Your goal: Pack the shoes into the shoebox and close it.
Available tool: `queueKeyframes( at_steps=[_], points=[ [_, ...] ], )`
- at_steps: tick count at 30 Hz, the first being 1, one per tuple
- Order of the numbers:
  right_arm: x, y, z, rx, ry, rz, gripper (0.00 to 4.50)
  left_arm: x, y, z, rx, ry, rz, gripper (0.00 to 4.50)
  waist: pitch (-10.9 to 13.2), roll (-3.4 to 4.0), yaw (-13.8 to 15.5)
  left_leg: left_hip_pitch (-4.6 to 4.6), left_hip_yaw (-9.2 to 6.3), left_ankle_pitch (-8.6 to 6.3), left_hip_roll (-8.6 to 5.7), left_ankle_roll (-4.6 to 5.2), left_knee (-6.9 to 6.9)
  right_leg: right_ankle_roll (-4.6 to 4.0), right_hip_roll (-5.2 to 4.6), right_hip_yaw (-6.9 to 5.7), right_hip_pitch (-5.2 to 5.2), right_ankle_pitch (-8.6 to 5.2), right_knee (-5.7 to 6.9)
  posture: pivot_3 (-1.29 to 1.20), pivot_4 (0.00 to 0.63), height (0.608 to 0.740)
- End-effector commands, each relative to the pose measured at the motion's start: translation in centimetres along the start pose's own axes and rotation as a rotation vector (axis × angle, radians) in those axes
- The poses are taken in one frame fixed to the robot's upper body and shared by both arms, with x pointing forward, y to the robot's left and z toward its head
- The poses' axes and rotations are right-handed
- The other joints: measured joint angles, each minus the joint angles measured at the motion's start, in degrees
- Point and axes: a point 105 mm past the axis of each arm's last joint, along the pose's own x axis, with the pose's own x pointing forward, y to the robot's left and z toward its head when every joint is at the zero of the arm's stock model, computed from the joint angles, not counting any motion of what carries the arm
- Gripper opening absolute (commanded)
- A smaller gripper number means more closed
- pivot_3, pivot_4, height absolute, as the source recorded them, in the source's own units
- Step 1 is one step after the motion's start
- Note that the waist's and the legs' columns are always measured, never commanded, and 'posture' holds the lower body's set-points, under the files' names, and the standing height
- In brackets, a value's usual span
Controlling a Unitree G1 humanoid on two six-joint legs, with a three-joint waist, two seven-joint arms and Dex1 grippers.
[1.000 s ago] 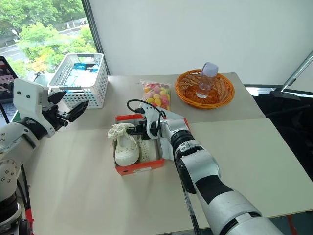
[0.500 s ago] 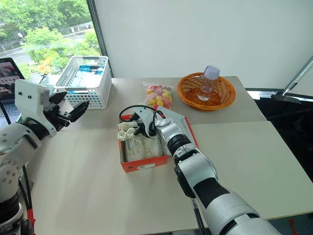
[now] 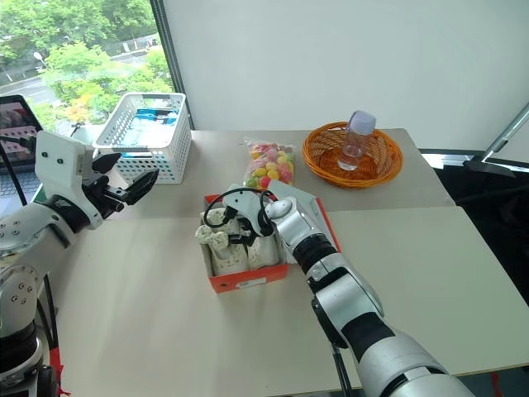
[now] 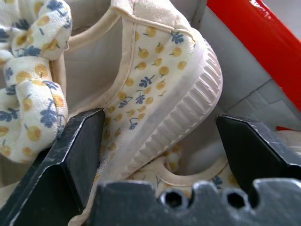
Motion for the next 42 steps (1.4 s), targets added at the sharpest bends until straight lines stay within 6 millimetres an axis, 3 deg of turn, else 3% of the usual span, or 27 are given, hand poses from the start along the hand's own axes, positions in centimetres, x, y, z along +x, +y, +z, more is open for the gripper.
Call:
queueKeyframes(
  at_steps=[1,6,11,14,16,22,28,37,42],
  points=[
    [-2.2,-1.7,1.4,0.045,-0.054,-0.046,4.49,0.0,0.3,1.2,0.041,-0.048,0.003,3.86,0.0,0.0,0.2,-0.07,0.0,0.0,0.0,0.0,0.0,0.02,0.0,0.0,-0.07,0.01,0.0,0.0,0.15,0.74],
    [-5.9,-1.9,5.9,0.224,-0.245,0.062,4.49,-0.1,0.6,0.8,0.055,-0.028,-0.007,3.86,0.1,-0.01,0.1,-0.73,0.02,0.3,0.02,0.48,0.0,0.15,0.05,0.05,-0.76,0.11,0.08,0.0,0.15,0.74],
    [-10.4,-1.1,9.6,0.235,-0.402,0.199,4.49,-0.6,0.9,0.3,0.069,-0.002,-0.015,3.86,0.1,0.01,-0.2,-0.95,0.02,0.24,0.08,0.49,-0.05,0.13,0.1,0.04,-0.99,0.1,0.08,0.0,0.15,0.74],
    [-11.7,-0.5,9.8,0.114,-0.399,0.219,4.49,-1.1,0.9,0.1,0.08,0.016,-0.03,3.86,0.1,0.02,-0.1,-0.97,0.03,0.23,0.07,0.49,-0.12,0.12,0.1,0.02,-1.0,0.09,-0.01,0.0,0.15,0.74],
    [-11.9,0.0,9.7,0.046,-0.387,0.231,3.96,-1.4,0.7,-0.3,0.093,0.036,-0.055,3.86,0.1,0.02,-0.1,-0.97,0.04,0.22,0.07,0.49,-0.12,0.12,0.08,0.01,-0.99,0.09,-0.03,0.0,0.15,0.74],
    [-10.3,2.4,8.8,-0.082,-0.336,0.314,2.07,-3.4,-1.1,-2.6,0.128,0.145,-0.225,3.86,0.1,0.02,-0.6,-0.94,0.1,0.22,0.09,0.49,-0.22,0.04,0.09,0.03,-1.09,0.04,-0.01,0.0,0.15,0.74],
    [-9.0,3.9,8.7,-0.135,-0.338,0.384,0.04,-5.0,-2.6,-3.7,0.087,0.19,-0.348,3.86,0.1,0.03,-0.3,-1.0,0.14,0.23,0.1,0.49,-0.24,0.03,0.07,0.03,-1.21,0.03,0.0,0.0,0.15,0.74],
    [-6.8,5.2,8.7,-0.165,-0.335,0.447,0.04,-6.0,-2.8,-4.3,0.072,0.221,-0.368,3.86,0.1,0.04,-0.2,-1.02,0.18,0.23,0.12,0.48,-0.26,-0.01,0.07,0.05,-1.29,0.02,0.05,0.0,0.15,0.74],
    [-5.2,4.9,8.7,-0.158,-0.338,0.431,0.04,-6.2,-2.8,-4.3,0.073,0.222,-0.359,3.86,0.1,0.04,-0.2,-1.02,0.18,0.23,0.12,0.48,-0.26,-0.01,0.08,0.05,-1.31,0.02,0.07,0.0,0.15,0.74]
  ],
)
